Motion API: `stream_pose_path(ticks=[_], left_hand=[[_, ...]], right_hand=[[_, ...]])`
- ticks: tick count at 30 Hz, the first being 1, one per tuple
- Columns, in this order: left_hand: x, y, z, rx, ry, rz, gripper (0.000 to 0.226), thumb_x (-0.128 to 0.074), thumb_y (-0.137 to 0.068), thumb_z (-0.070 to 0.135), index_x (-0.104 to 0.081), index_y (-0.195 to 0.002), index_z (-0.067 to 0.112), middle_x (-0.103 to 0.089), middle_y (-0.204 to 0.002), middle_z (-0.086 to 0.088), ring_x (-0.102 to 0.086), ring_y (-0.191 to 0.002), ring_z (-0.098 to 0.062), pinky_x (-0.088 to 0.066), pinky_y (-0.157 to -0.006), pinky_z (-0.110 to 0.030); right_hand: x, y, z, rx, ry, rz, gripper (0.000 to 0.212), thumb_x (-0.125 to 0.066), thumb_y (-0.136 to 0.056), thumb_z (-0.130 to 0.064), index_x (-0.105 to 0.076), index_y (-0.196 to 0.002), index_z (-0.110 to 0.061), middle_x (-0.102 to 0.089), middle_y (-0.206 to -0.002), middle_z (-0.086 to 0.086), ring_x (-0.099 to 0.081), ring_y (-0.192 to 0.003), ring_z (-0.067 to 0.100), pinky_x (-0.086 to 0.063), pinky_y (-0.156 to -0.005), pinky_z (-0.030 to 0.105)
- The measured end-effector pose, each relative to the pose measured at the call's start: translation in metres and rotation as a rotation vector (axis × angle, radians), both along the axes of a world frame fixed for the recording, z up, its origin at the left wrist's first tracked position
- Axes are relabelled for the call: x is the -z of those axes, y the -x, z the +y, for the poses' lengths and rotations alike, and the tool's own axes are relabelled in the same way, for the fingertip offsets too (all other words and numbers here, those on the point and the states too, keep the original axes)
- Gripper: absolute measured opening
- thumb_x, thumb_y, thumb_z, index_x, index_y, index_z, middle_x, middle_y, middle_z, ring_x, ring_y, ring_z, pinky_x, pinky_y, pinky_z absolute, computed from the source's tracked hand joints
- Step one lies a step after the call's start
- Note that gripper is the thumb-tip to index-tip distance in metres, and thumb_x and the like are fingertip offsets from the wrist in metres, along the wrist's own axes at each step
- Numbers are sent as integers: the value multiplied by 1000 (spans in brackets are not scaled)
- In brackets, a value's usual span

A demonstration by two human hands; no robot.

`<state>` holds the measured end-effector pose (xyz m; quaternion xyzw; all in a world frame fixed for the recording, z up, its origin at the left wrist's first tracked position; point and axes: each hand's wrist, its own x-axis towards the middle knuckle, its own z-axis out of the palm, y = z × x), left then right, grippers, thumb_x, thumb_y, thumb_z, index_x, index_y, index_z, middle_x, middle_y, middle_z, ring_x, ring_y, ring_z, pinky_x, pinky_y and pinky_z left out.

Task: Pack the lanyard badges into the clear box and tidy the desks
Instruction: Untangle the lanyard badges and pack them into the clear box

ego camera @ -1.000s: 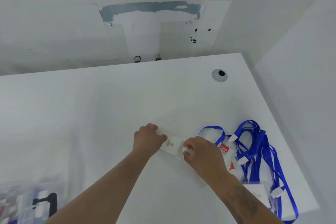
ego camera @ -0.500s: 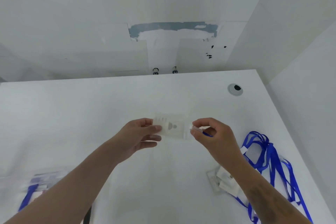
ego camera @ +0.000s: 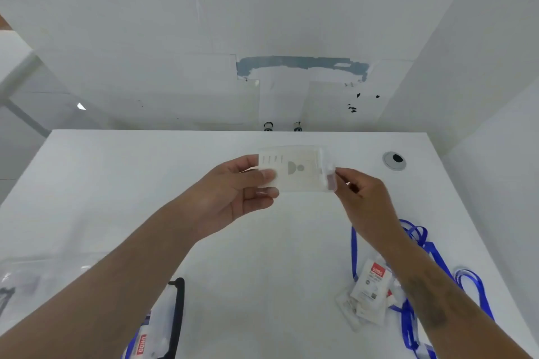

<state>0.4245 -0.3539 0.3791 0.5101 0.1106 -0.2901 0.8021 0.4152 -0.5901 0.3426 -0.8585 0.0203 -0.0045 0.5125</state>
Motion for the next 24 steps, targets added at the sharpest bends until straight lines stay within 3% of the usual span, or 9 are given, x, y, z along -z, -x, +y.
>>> stream_pose_path(ticks=[2,5,9,12,14,17,20,24], left_hand=[[-5,2,-9,-30,6,-10,22,-65,-89,3,-67,-110,7,-68,-89,-9,-66,-70,-20,-60,-67,-26],[-7,1,-20,-145,-97,-51,19,-67,-89,4,-66,-107,8,-73,-94,-10,-71,-75,-21,-61,-72,-29],[-5,2,-26,-277,-410,-171,17,-66,-90,5,-64,-106,7,-75,-99,-8,-75,-78,-21,-62,-72,-31],[-1,7,-27,-307,-697,-329,9,-64,-89,8,-61,-95,15,-73,-93,1,-74,-70,-16,-62,-69,-34],[2,10,-26,-286,-892,-438,11,-62,-90,15,-58,-87,24,-69,-88,10,-72,-71,-13,-60,-71,-38],[2,14,-24,-225,-1085,-556,12,-58,-91,19,-53,-83,27,-65,-84,15,-66,-76,-14,-54,-65,-34],[2,18,-22,-159,-1164,-618,12,-55,-93,18,-53,-85,27,-61,-80,14,-61,-75,-16,-50,-62,-33],[7,22,-15,-81,-1217,-616,12,-55,-93,18,-55,-86,27,-61,-78,11,-59,-73,-16,-48,-59,-31]], right_hand=[[3,4,18,-33,36,37,21,-56,-97,-25,-67,-80,-21,-50,-45,-19,-39,-40,6,-27,-45,13],[3,11,43,-103,59,78,22,-47,-100,-31,-64,-88,-23,-65,-68,-23,-53,-55,0,-41,-55,15],[-9,20,56,-234,152,147,20,-44,-101,-32,-60,-96,-23,-69,-84,-18,-60,-66,8,-54,-68,29],[-24,23,53,-324,296,153,21,-44,-101,-35,-63,-99,-26,-69,-85,-16,-64,-76,8,-54,-74,28],[-34,23,48,-321,390,128,23,-45,-99,-37,-65,-94,-27,-69,-81,-12,-64,-76,8,-52,-72,27],[-48,21,43,-271,416,102,15,-52,-95,-33,-66,-91,-30,-66,-75,-12,-60,-66,7,-47,-62,20],[-60,17,41,-203,338,47,16,-57,-91,-28,-71,-93,-36,-65,-76,-21,-57,-62,-1,-39,-56,8],[-74,14,40,-221,139,14,16,-64,-89,-21,-72,-91,-34,-63,-67,-24,-50,-49,2,-40,-49,9]])
